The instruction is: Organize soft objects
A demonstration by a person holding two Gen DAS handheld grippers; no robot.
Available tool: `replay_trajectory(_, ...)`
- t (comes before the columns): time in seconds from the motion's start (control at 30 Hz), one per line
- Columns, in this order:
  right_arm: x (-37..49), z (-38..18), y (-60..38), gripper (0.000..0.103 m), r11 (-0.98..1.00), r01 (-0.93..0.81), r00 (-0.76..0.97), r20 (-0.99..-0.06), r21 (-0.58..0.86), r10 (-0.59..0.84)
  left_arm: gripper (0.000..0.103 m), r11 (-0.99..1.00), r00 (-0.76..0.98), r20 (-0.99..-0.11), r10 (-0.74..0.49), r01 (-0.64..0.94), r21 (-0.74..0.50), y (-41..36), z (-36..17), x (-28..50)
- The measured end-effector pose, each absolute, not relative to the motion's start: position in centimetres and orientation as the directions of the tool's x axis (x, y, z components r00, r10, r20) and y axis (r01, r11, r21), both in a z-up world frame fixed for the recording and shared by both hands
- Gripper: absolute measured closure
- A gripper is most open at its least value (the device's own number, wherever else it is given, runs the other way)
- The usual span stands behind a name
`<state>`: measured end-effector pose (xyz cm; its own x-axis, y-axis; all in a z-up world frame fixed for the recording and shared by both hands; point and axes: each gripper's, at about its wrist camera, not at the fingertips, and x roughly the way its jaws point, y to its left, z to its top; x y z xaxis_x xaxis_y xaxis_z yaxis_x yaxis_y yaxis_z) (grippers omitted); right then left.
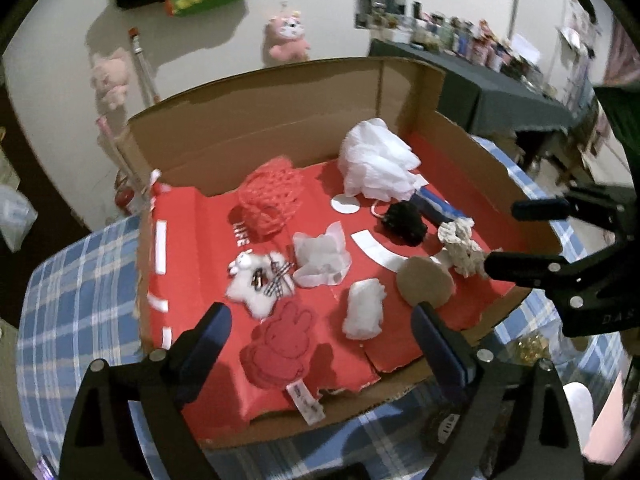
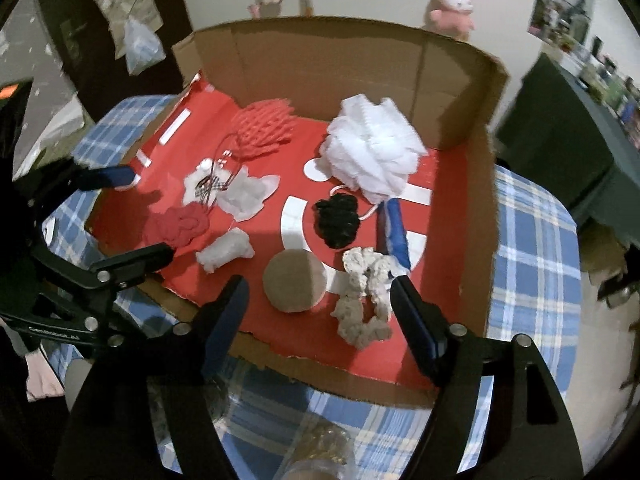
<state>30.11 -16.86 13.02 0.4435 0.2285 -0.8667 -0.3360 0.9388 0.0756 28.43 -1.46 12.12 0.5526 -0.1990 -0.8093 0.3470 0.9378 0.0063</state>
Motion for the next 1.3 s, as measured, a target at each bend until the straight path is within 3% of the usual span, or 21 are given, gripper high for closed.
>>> replay_trajectory(0.5,28.2,10.9,-17.4,0.03,0.971,-0.219,0.503,-0.842,0.095,0.196,0.009,0.976,0.56,-0.814,-0.155,0.216,-0.037,0.0,9.9,27.0)
replay_trajectory(1.3,27.7,9.0,-17.8,0.03,0.986,-0.165,0.527,-0.842,0.031,0.115,0.009,0.979,0.575,-0.81,-0.121,0.203,-0.002,0.1,8.7,27.1)
